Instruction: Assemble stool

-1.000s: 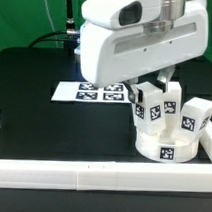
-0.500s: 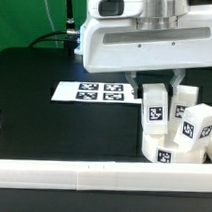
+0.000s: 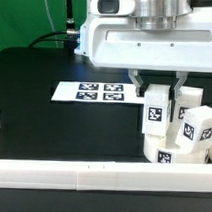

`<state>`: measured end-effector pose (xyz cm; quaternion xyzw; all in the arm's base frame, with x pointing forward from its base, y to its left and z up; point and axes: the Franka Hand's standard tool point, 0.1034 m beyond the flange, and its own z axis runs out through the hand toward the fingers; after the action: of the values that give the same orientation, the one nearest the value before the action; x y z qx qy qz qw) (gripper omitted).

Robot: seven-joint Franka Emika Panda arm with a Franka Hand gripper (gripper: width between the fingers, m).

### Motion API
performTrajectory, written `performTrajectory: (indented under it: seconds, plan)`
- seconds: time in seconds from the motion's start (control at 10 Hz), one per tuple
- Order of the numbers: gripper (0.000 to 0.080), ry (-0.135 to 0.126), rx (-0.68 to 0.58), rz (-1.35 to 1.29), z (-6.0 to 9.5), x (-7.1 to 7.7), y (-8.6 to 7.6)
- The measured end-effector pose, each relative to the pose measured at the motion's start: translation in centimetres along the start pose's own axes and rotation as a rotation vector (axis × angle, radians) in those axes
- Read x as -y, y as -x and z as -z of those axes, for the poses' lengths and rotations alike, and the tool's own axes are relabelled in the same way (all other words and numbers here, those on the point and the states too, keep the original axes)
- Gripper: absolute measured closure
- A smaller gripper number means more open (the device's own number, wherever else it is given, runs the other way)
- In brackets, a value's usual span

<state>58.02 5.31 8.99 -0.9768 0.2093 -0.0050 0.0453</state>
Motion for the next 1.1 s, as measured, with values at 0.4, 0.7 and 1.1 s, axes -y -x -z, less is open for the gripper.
performTrajectory:
  seconds: [0.4, 0.7, 1.1]
  plan:
    - [0.0463, -0.035, 0.009, -0.471, -0.12, 0.46, 0.31]
    - [0.0463, -0.099, 0.028, -0.834, -0.2, 0.6, 0.21]
    - [0.0463, -0.106, 0.041, -1.0, -0.19, 0.7, 0.16]
